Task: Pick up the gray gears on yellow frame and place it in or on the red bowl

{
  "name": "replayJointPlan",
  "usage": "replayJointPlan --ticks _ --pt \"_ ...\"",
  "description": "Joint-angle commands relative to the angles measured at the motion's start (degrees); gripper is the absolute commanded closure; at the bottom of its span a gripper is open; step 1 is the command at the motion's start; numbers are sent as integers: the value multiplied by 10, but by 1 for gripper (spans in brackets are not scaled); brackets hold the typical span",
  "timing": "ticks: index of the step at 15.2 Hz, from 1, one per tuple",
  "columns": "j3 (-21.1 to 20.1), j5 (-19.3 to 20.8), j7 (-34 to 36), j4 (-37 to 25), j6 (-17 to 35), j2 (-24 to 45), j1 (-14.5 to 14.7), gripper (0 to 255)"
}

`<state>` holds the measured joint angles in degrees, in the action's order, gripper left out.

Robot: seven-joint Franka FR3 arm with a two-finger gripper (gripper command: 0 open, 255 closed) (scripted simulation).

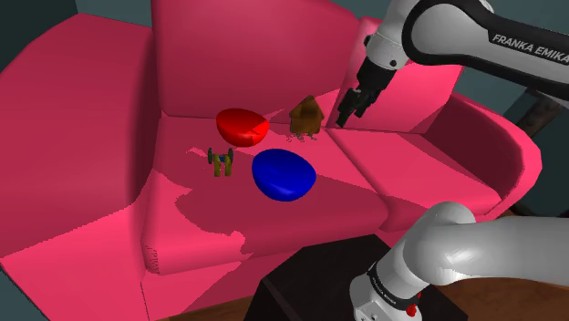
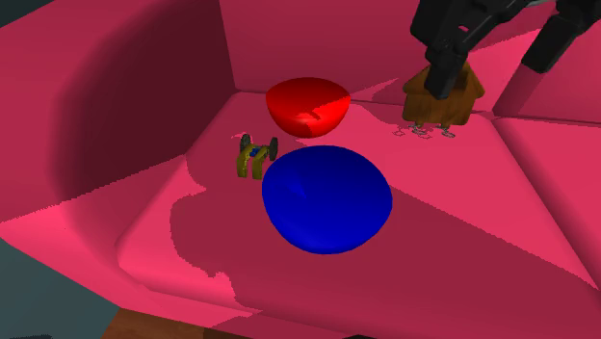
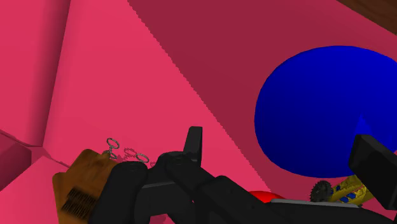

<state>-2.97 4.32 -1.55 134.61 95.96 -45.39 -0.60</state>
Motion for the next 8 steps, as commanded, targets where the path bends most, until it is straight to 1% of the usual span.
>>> replayJointPlan --ticks 1,8 --pt "0 0 0 0 0 0 0 0" --pt "-52 -41 100 -29 61 132 0 0"
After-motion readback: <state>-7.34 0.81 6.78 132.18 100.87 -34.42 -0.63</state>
